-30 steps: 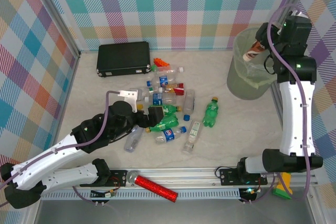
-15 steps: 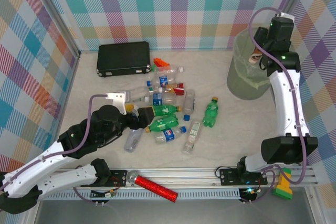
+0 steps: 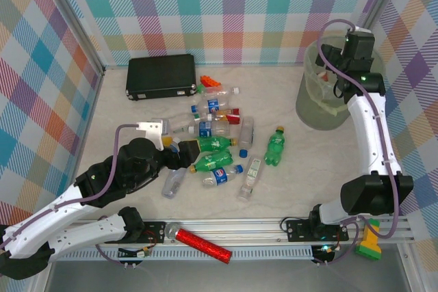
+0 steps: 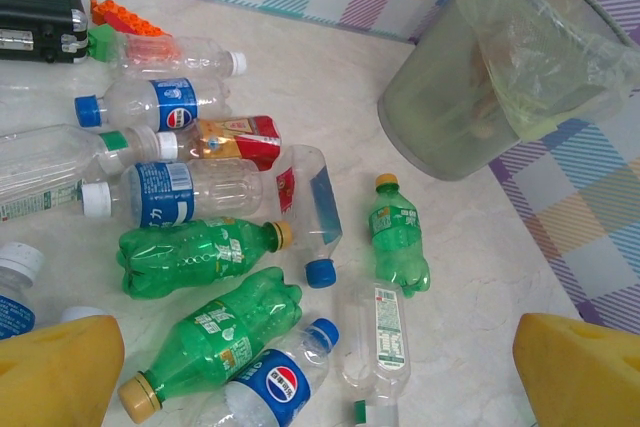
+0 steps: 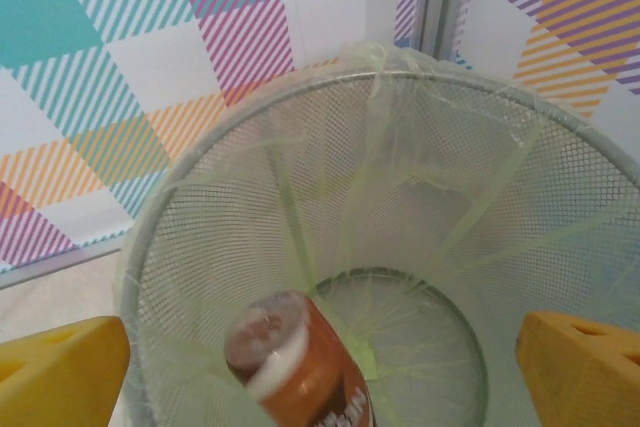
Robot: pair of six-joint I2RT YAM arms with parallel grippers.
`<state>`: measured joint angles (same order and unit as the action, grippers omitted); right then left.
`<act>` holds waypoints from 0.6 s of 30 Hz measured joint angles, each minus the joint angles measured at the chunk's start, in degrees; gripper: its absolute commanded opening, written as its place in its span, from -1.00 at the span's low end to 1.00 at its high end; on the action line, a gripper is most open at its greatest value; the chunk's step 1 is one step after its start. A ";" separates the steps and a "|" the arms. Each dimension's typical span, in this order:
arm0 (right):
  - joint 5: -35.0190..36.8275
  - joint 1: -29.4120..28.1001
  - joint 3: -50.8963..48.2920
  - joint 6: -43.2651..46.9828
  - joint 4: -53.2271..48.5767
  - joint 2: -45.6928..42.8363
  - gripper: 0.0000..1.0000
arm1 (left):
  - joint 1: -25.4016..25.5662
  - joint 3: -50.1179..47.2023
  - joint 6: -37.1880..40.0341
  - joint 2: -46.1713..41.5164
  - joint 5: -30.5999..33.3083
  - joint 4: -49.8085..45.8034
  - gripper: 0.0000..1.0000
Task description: Put the plastic bottles in the bin
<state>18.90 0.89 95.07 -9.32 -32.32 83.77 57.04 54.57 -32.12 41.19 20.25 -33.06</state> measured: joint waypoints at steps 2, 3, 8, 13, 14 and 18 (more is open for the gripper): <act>-0.42 -0.61 0.94 -0.59 -0.76 -0.74 0.98 | 0.00 -0.11 0.00 -0.02 0.02 -0.02 0.99; -0.59 -0.96 1.44 -0.83 -1.25 -1.11 0.98 | 0.00 -0.17 -0.02 -0.02 0.04 0.00 0.99; -2.19 -5.14 2.49 -2.34 -3.65 -4.74 0.98 | 0.00 -1.07 -0.24 -0.02 0.48 -0.02 0.99; -2.40 -12.20 0.39 -3.48 -5.29 -8.85 0.98 | 0.00 -2.21 -0.22 0.02 0.24 0.02 0.99; -1.95 -14.32 -1.05 -3.74 -5.46 -9.92 0.98 | 0.00 -2.60 -0.22 0.09 0.09 0.04 0.99; -0.50 -21.59 -7.76 -5.88 -6.69 -12.48 0.98 | 0.00 -4.26 -0.04 0.59 -1.57 0.02 0.99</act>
<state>18.39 -20.71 87.31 -15.20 -39.00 71.29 57.04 50.30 -32.16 41.78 18.68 -33.04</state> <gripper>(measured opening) 0.989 0.995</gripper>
